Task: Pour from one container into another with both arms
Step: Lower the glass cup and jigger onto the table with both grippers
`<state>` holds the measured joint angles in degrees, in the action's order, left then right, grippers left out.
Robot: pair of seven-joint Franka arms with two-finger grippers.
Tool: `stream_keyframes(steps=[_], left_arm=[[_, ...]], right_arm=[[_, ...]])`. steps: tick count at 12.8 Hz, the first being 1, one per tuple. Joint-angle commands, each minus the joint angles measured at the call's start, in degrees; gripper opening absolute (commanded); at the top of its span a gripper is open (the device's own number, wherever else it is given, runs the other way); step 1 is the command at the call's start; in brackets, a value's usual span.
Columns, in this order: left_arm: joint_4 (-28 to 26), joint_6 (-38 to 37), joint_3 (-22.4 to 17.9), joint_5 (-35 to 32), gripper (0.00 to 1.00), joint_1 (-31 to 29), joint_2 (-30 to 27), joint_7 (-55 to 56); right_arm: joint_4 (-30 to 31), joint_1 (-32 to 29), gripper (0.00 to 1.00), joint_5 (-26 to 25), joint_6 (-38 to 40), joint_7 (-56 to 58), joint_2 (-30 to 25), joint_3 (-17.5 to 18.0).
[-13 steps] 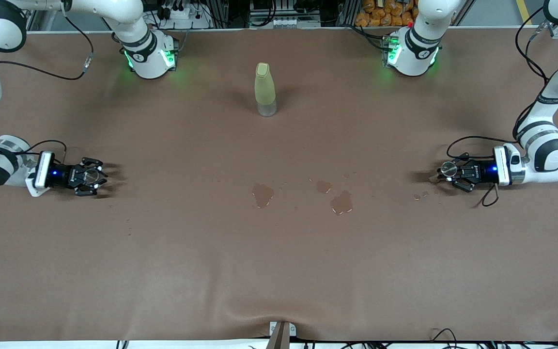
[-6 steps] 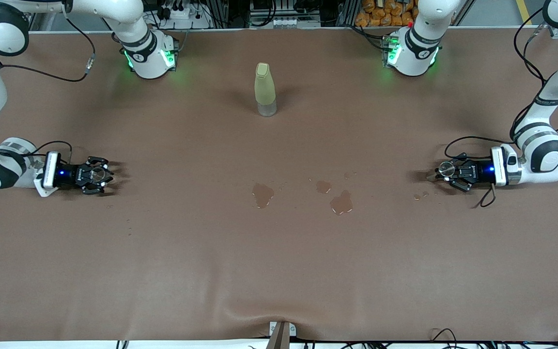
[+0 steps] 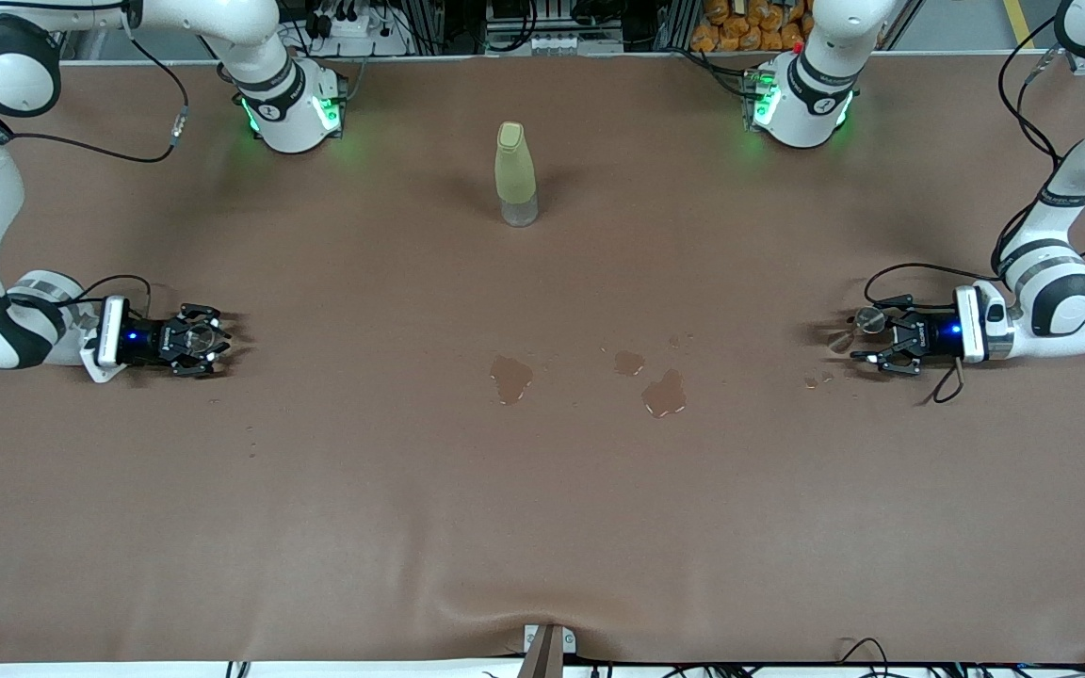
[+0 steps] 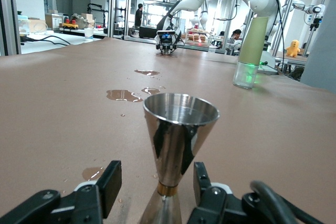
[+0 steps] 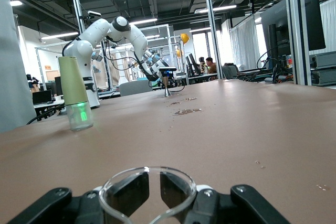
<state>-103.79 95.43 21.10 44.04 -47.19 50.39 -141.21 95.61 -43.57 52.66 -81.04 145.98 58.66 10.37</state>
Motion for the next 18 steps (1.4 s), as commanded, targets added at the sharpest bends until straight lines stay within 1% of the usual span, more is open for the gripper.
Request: stream_keyframes(steps=[1,2,4,5,6,7,8,11,14,16,18], left_arm=[[2.62,-1.91,-0.18,-3.94,0.88,0.34,-0.11,2.41],[3.94,-2.96,-0.09,-6.23,1.00,0.34,-0.20,4.95],[8.23,-5.51,-0.09,-11.50,1.00,0.08,-0.46,8.65],[10.26,-5.52,-0.09,-14.48,1.00,0.25,-0.99,9.45],[12.10,-5.52,0.08,-16.77,1.00,0.52,-1.43,10.33],[13.08,-5.52,0.17,-18.71,1.00,1.13,-2.39,11.90],[14.31,-5.52,0.26,-20.12,1.00,1.57,-3.35,13.57],[17.39,-5.52,0.61,-24.86,1.00,4.11,-7.48,17.09],[18.27,-4.73,0.18,-28.83,1.00,8.06,-13.28,22.62],[18.89,-4.55,0.00,-30.24,1.00,10.88,-16.53,29.11],[19.24,-4.55,0.00,-32.51,1.00,13.16,-19.34,37.89]], right_arm=[[-0.95,0.24,0.31,-0.54,0.36,0.27,0.58,0.00],[-1.04,0.15,0.41,-0.54,0.44,0.18,0.58,0.00],[-1.04,0.15,0.47,-0.54,0.45,0.09,0.40,0.00],[-1.13,0.15,0.57,-0.45,0.53,0.00,0.31,0.00],[-1.22,-0.02,0.74,-0.54,0.53,-0.17,0.23,0.00],[-1.22,-0.11,0.85,-0.45,0.62,-0.17,0.22,0.00],[-1.22,-0.11,1.00,-0.45,0.71,-0.17,0.22,0.09],[-1.22,0.24,1.00,-0.10,0.80,-0.17,-0.56,0.09],[-1.57,0.24,1.00,0.25,0.80,-2.53,-2.67,0.53],[-2.18,0.15,1.00,0.25,0.80,-4.56,-5.03,0.53],[-3.06,-0.02,1.00,0.08,1.24,-8.50,-7.06,0.62]])
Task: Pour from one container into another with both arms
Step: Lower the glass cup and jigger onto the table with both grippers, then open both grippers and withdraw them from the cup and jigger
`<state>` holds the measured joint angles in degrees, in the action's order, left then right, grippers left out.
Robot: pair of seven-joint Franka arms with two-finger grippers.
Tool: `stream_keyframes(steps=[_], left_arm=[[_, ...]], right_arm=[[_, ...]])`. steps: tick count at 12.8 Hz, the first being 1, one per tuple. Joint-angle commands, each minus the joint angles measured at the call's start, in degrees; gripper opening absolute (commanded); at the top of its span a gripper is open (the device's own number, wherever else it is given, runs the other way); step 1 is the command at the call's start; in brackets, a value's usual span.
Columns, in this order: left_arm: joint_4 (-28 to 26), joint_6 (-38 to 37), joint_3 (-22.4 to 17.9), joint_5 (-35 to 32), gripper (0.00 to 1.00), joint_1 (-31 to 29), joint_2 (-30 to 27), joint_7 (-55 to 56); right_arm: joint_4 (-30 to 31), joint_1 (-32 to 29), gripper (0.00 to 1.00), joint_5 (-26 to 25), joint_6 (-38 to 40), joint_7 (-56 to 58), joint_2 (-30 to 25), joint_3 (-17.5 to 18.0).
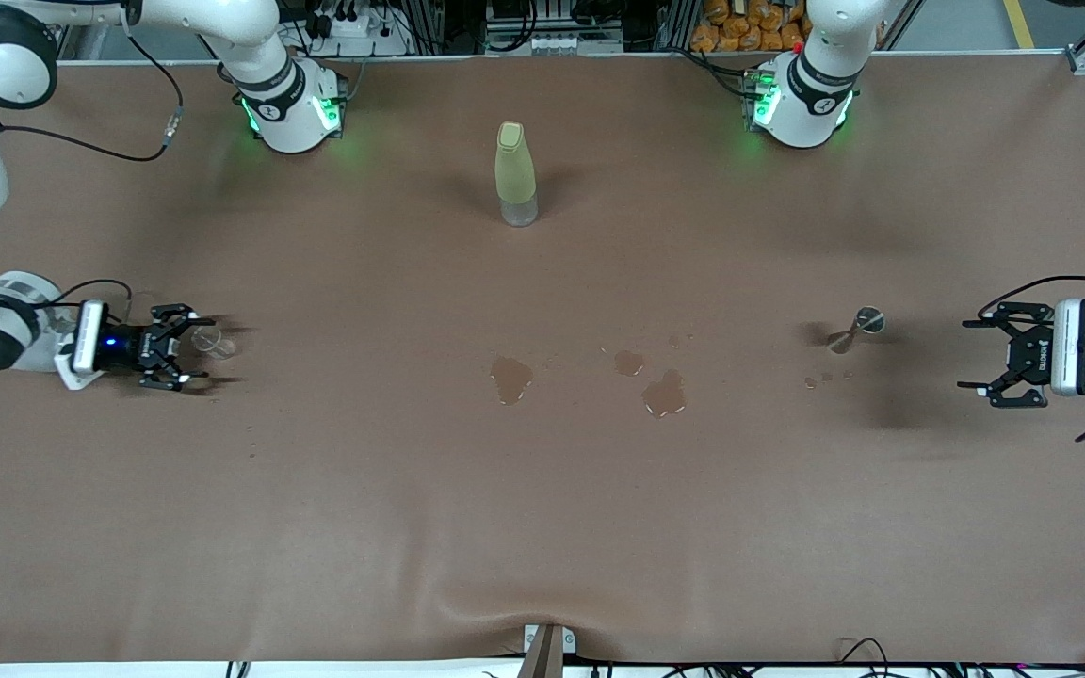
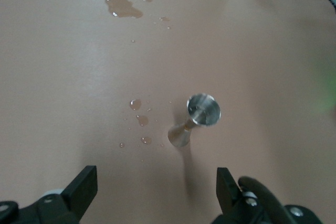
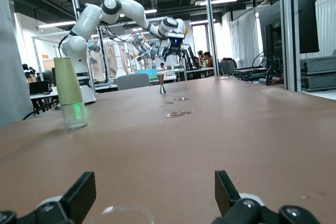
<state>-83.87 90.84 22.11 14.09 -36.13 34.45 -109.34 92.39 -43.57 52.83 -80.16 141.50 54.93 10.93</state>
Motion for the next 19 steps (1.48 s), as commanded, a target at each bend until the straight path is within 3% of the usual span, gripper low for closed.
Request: stream_keyframes(steps=[1,5,10,13,19], left_arm=[[-0.68,0.04,-1.02,-4.50,1.00,3.60,-5.16,11.20],[-0.76,-0.40,-0.58,-12.32,1.00,8.88,-10.27,40.55],[-1.20,-0.49,-0.14,-15.67,1.00,10.38,-11.77,50.79],[-1.20,-0.58,0.83,-17.34,1.00,11.95,-12.03,67.09],[-0.68,-2.95,1.01,-21.74,1.00,17.40,-12.30,90.76]], right_arm=[[0.08,0.15,1.00,-0.10,1.05,-6.04,-4.82,0.14],[0.42,2.16,1.00,-0.01,1.85,-22.82,-14.65,0.50],[0.78,7.79,1.00,-1.85,-3.94,-42.06,-29.86,-0.03],[0.78,10.69,1.00,-4.05,-6.05,-53.31,-34.88,-0.03],[0.87,16.49,1.00,-15.37,-9.13,-80.38,-45.08,0.14]])
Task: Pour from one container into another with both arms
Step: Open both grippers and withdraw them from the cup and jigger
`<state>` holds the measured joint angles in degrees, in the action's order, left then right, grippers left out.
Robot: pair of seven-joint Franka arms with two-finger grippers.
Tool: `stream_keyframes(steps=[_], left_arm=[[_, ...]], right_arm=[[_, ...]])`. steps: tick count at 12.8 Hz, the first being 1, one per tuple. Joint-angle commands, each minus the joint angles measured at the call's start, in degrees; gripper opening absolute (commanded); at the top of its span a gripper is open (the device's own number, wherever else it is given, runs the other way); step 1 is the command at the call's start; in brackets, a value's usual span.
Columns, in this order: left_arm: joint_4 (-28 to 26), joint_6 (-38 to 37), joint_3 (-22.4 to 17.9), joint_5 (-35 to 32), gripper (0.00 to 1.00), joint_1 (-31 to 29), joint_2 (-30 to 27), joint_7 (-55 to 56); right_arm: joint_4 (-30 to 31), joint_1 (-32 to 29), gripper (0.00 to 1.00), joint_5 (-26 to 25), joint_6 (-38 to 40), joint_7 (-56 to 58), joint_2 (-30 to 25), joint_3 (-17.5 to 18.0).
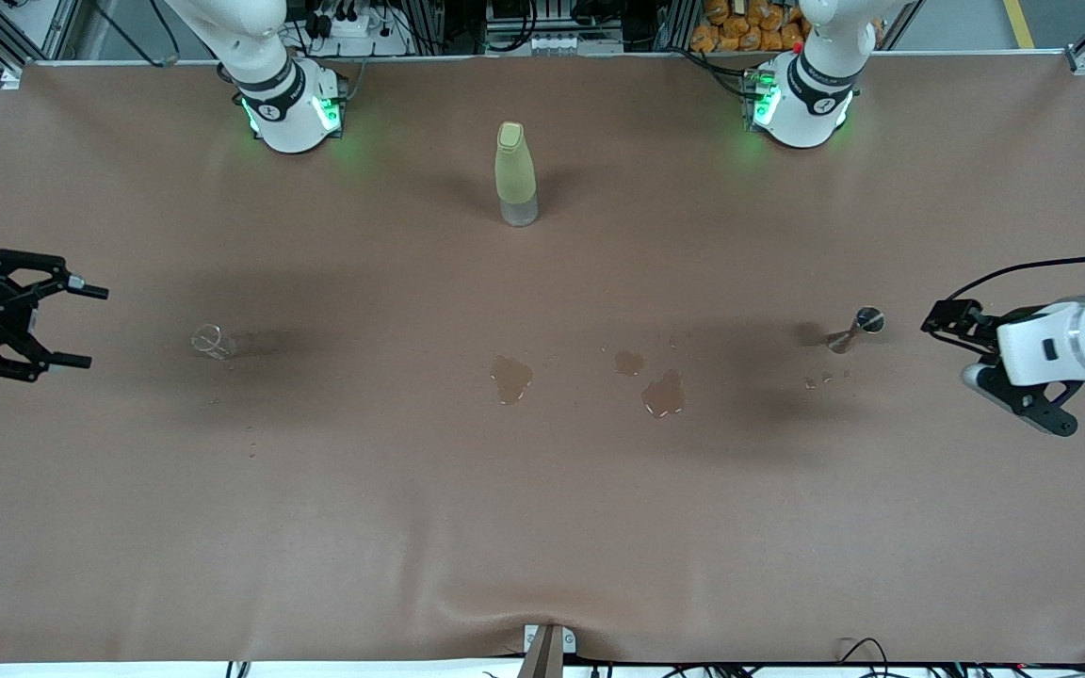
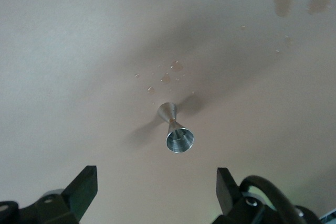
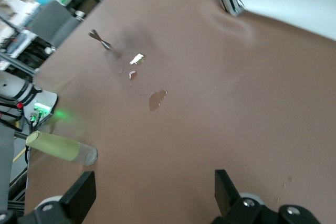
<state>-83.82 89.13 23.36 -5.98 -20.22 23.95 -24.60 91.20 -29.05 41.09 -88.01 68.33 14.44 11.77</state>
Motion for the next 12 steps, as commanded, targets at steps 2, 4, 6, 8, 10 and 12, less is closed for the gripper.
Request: stream_keyframes(steps=[2,4,6,8,10,12], left_arm=[[-0.47,-2.29,-0.15,-1.50,1.00,2.64,-2.15,14.01],[1.02,-2.29,-0.24,-1.50,1.00,3.61,-2.15,16.77],[1.38,-2.29,-0.15,-1.14,1.00,3.61,-2.15,19.65],[1.38,-2.29,-0.15,-0.62,1.00,3.53,-2.15,24.40],[1.38,-1.94,0.81,0.52,1.00,3.70,-1.98,30.62],[1.90,-0.71,0.90,0.35,1.00,4.06,-2.24,33.30]], right_arm=[[2.14,4.34,1.00,-7.14,-2.77,-14.24,-7.04,-0.69],[2.06,8.55,1.00,-15.29,-5.05,-29.23,-9.94,-0.60],[2.05,12.08,1.00,-18.93,-5.50,-39.46,-11.71,-0.60],[1.79,15.50,1.00,-24.89,-5.50,-48.34,-12.76,-0.43],[1.97,18.23,1.00,-27.80,-4.81,-56.34,-13.65,-0.87],[1.53,19.56,1.00,-34.55,-2.44,-60.84,-13.56,-1.31]])
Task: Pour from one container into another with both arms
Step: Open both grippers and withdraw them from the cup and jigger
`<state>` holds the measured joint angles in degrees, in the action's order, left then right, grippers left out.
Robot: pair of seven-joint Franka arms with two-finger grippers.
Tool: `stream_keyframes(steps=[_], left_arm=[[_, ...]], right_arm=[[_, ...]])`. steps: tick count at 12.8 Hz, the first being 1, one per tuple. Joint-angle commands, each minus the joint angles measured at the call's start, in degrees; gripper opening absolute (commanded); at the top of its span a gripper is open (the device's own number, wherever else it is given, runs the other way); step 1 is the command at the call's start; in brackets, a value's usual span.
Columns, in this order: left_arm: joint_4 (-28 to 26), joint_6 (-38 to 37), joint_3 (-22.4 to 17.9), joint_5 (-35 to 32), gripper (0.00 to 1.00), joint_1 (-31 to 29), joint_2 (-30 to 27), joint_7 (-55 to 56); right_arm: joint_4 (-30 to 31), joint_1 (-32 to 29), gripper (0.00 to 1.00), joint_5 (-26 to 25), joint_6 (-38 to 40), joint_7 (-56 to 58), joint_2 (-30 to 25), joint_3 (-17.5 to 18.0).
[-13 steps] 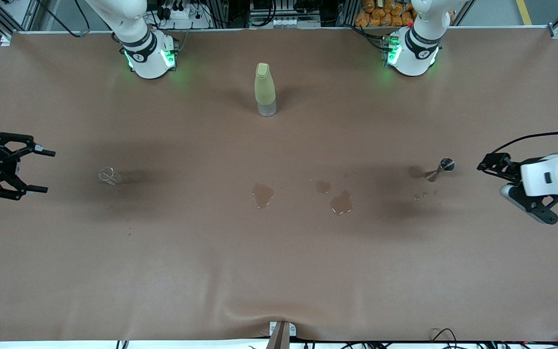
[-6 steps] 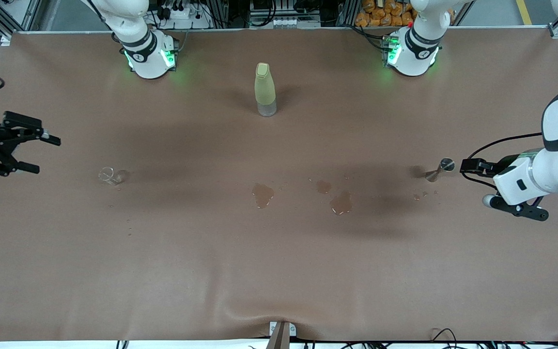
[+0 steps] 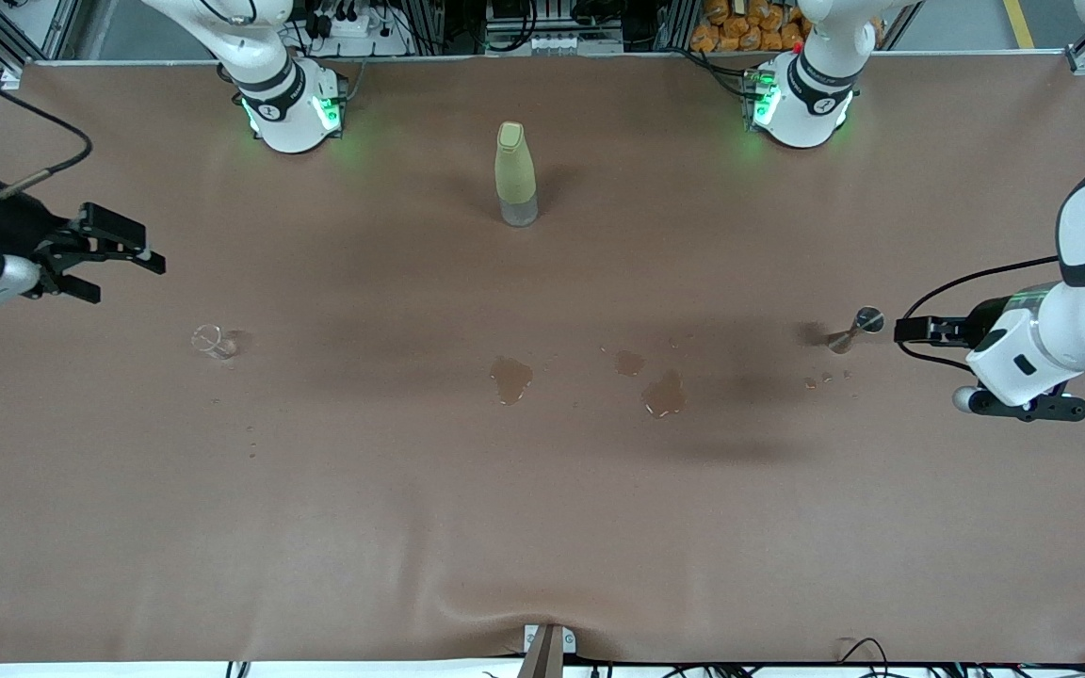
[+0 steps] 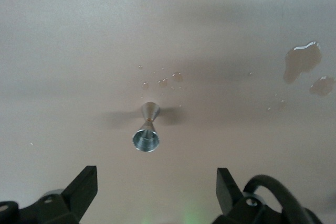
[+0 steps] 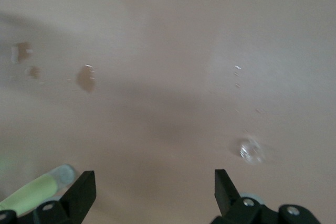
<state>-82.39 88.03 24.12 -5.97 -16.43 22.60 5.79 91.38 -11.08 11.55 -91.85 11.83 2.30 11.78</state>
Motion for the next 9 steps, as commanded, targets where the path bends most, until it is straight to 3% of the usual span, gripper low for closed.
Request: stream_keyframes(steps=[1,3,5,7,9], left_arm=[[0.39,0.56,0.14,0.35,1.00,-0.09,-1.15,3.34],[0.39,3.96,0.31,0.26,1.00,0.17,-1.41,6.05],[-0.05,7.49,0.22,0.34,1.00,0.09,-2.73,8.79],[-0.23,8.55,0.05,0.08,1.00,-0.70,-3.60,9.58],[-0.67,10.13,-3.88,0.52,1.00,1.48,-4.84,9.41]], right_arm=[[0.22,1.59,1.00,-7.22,3.41,-6.36,-1.33,-1.85],[-2.69,6.12,1.00,-8.90,7.72,-9.26,-0.89,-7.35],[-2.87,15.17,1.00,-11.10,7.57,-13.13,-1.07,-17.10],[-3.48,15.30,1.00,-9.80,7.13,-12.80,-0.46,-19.34],[-3.48,14.77,1.00,-9.44,3.45,-12.62,-0.54,-19.34]])
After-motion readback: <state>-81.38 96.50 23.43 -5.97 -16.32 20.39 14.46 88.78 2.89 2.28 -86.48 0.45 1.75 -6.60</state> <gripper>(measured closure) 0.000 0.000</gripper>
